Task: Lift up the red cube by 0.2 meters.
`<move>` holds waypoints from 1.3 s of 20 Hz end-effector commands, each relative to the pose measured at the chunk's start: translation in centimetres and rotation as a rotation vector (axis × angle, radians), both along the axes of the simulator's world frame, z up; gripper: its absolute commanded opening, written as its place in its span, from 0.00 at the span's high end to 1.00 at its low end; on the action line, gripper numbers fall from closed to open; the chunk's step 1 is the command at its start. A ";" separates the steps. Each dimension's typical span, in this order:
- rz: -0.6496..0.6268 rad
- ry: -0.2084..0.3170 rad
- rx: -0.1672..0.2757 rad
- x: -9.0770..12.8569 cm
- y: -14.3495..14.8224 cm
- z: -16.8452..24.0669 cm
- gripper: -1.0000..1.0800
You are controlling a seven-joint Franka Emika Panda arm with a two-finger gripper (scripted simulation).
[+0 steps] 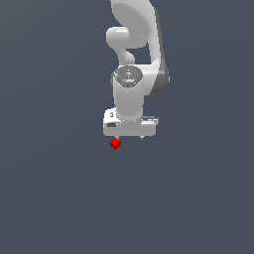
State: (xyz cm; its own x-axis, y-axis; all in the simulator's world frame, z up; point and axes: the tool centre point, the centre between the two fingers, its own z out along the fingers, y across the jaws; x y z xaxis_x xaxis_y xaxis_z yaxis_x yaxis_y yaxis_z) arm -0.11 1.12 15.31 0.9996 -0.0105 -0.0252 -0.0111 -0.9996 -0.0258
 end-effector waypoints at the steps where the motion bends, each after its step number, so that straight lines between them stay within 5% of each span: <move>1: 0.000 0.000 0.000 0.0 0.0 0.0 0.04; 12: -0.112 -0.003 -0.006 -0.5 -1.4 -2.1 0.04; 26: -0.528 -0.012 -0.028 -3.5 -6.0 -9.9 0.04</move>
